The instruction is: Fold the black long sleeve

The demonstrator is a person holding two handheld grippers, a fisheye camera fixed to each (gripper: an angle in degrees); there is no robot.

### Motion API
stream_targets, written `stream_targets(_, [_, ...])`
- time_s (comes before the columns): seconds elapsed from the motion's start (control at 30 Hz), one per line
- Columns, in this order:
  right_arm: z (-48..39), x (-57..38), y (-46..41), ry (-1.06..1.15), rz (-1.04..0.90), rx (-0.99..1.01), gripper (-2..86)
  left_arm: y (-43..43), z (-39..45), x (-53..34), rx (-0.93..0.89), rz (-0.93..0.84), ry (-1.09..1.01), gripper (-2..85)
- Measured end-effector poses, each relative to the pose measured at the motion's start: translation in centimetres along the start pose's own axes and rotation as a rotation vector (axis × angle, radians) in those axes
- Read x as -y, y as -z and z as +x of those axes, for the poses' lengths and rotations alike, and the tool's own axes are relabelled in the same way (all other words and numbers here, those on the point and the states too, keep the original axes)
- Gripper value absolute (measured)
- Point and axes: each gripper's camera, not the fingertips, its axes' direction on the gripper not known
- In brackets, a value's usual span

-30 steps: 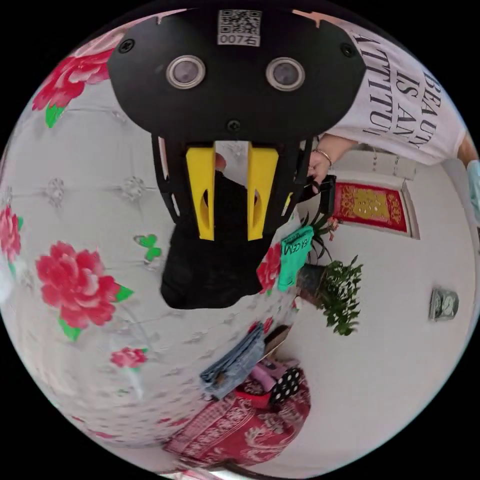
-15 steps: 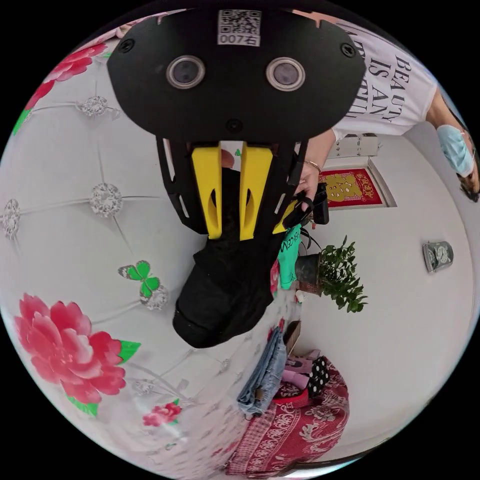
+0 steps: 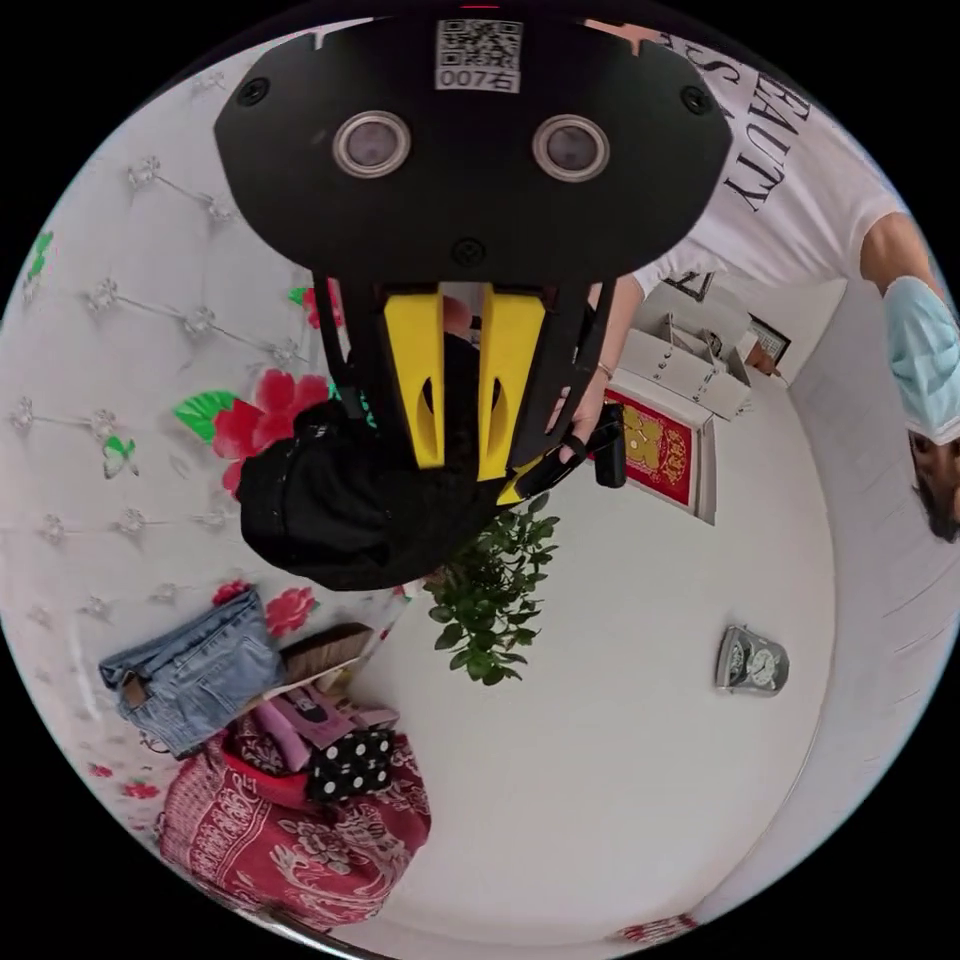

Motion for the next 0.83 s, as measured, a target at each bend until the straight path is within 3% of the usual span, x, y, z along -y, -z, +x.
stream_targets(0.07, [0.3, -0.5, -4.7, -0.034, -0.075, -0.023, 5.7, -0.1, -3.5, -0.6, 0.125, -0.017, 0.103, 6.0])
stream_targets(0.13, [1.6, -1.8, -9.4, -0.072, -0.22, -0.044, 6.3, -0.8, -8.7, -3.2, 0.373, -0.035, 0.273, 8.2])
stream_targets(0.2, [2.9, -5.2, -12.7, -0.096, -0.377, -0.103, 7.2, -0.9, -11.4, -6.2, 0.478, -0.065, 0.369, 9.3])
stream_targets(0.3, [2.9, -8.9, -11.8, -0.042, -0.431, -0.138, 7.7, -0.5, -11.6, -11.4, 0.526, -0.05, 0.349, 9.8])
stream_targets(0.5, [2.2, -20.1, -0.4, 0.033, -0.481, -0.466, 8.1, -1.9, -5.7, -21.1, 0.628, -0.137, 0.191, 9.2])
stream_targets(0.6, [0.8, -27.0, 8.4, -0.075, -0.414, -0.708, 8.4, -3.4, -2.2, -24.0, 0.598, -0.19, 0.125, 8.5])
stream_targets(0.83, [-4.4, -37.9, 21.2, -0.246, -0.234, -1.068, 9.7, -7.4, 7.9, -26.6, 0.475, -0.297, -0.131, 7.9])
